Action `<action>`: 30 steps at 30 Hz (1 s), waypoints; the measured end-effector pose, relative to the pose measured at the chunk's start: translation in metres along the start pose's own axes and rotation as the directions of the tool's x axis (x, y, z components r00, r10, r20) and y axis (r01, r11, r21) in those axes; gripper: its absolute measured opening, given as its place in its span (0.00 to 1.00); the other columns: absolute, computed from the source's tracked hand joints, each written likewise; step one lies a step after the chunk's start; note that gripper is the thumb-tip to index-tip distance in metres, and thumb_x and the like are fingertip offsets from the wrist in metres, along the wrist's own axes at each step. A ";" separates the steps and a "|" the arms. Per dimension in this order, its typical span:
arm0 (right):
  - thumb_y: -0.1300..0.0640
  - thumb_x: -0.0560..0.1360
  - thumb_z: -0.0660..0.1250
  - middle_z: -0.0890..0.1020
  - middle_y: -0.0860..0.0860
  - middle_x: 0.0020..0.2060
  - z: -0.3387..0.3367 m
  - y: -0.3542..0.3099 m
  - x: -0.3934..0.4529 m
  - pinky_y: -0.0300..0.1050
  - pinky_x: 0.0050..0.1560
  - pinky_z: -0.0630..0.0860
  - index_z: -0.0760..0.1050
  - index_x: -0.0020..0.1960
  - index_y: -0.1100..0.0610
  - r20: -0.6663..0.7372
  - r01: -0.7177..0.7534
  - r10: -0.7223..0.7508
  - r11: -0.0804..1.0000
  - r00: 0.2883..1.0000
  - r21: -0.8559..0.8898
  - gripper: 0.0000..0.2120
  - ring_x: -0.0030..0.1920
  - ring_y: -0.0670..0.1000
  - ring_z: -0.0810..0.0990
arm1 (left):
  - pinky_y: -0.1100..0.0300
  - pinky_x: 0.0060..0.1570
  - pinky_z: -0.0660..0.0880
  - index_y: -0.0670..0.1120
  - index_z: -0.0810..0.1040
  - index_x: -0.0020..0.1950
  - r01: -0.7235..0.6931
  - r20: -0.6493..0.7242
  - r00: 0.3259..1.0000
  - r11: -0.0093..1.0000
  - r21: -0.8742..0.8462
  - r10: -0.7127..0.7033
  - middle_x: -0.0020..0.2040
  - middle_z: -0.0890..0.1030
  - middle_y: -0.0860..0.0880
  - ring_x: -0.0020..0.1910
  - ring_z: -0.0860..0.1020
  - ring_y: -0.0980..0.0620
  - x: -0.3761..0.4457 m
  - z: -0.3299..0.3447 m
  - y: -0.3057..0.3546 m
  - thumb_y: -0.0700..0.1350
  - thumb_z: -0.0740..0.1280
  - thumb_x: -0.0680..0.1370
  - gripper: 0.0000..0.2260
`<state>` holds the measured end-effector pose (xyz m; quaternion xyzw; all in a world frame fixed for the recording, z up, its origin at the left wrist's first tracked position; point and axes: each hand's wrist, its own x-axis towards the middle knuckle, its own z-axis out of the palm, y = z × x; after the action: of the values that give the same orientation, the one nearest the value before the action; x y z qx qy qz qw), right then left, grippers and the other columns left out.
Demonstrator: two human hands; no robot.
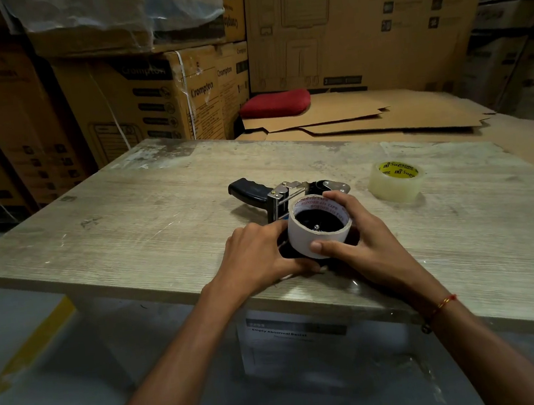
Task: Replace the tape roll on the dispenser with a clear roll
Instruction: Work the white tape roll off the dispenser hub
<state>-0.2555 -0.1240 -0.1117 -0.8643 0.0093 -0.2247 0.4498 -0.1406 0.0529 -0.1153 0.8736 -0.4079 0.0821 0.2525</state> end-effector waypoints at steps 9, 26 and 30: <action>0.44 0.72 0.76 0.78 0.34 0.62 -0.001 0.003 0.000 0.44 0.63 0.78 0.66 0.73 0.41 0.001 -0.010 0.010 1.000 1.000 0.014 0.34 0.63 0.38 0.78 | 0.57 0.40 0.70 0.56 0.78 0.62 0.013 0.007 1.000 1.000 0.013 -0.013 0.44 0.85 0.50 0.42 0.79 0.49 0.000 -0.001 -0.001 0.75 0.69 0.63 0.34; 0.33 0.68 0.69 0.76 0.51 0.66 -0.001 0.002 0.003 0.45 0.47 0.83 0.69 0.71 0.44 -0.126 -0.101 0.160 0.918 0.979 0.383 0.34 0.60 0.51 0.82 | 0.49 0.58 0.76 0.60 0.60 0.77 -0.052 0.007 0.999 0.993 -0.104 0.053 0.63 0.81 0.50 0.58 0.80 0.48 -0.005 -0.001 0.004 0.75 0.65 0.68 0.42; 0.36 0.70 0.68 0.77 0.47 0.63 -0.003 -0.003 -0.004 0.42 0.47 0.83 0.68 0.74 0.51 -0.177 -0.076 0.154 0.922 0.972 0.381 0.36 0.56 0.43 0.83 | 0.47 0.60 0.76 0.57 0.62 0.77 -0.068 0.046 0.996 0.968 -0.242 0.081 0.66 0.78 0.51 0.61 0.76 0.50 -0.004 0.003 0.013 0.67 0.71 0.69 0.40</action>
<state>-0.2611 -0.1237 -0.1089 -0.7340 0.0635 -0.2828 0.6142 -0.1528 0.0472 -0.1147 0.8226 -0.4543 0.0172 0.3417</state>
